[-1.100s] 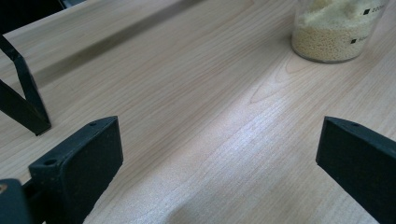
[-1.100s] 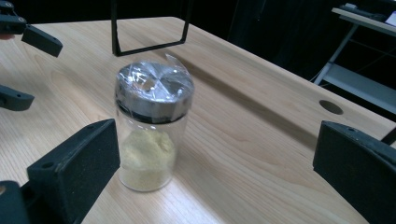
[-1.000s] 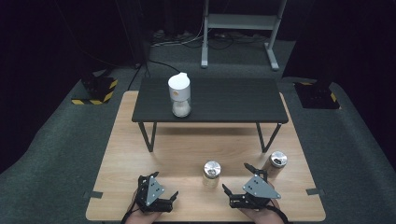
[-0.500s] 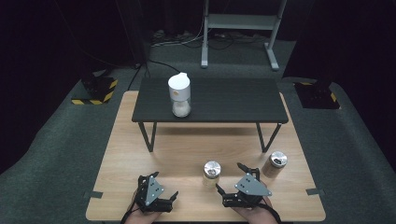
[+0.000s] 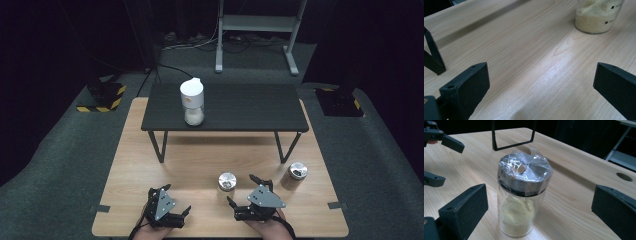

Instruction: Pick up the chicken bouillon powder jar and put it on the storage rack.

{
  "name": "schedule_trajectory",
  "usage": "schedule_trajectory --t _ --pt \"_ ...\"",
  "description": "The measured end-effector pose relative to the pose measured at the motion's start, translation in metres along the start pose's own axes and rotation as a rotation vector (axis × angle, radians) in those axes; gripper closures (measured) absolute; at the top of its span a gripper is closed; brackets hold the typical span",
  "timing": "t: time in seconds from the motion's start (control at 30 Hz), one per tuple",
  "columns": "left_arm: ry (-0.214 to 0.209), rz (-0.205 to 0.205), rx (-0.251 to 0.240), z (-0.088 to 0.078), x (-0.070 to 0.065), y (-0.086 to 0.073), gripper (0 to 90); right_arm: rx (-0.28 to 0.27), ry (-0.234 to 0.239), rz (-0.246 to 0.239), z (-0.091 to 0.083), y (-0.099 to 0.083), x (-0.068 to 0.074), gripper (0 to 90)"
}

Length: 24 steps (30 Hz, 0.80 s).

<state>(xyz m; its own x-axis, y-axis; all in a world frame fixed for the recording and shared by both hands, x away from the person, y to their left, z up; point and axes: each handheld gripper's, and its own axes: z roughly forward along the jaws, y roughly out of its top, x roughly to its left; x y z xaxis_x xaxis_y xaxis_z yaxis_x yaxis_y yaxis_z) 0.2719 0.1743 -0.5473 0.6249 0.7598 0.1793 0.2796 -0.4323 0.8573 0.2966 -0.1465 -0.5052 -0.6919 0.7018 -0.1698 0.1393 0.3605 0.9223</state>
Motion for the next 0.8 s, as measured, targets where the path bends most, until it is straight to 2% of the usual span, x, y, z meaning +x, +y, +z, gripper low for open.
schedule_trajectory --t 0.4,0.63,0.8 --pt "-0.010 -0.005 -0.009 -0.001 0.001 0.000 0.8 -0.003 0.023 0.014 0.015 -0.002 0.003 0.0" --pt "-0.011 -0.011 -0.013 -0.001 0.001 -0.001 0.7 -0.022 0.040 0.045 0.022 0.000 0.003 0.0" --pt "-0.015 -0.013 -0.015 -0.001 0.002 -0.001 0.7 -0.044 0.059 0.094 0.024 0.001 0.001 1.4"
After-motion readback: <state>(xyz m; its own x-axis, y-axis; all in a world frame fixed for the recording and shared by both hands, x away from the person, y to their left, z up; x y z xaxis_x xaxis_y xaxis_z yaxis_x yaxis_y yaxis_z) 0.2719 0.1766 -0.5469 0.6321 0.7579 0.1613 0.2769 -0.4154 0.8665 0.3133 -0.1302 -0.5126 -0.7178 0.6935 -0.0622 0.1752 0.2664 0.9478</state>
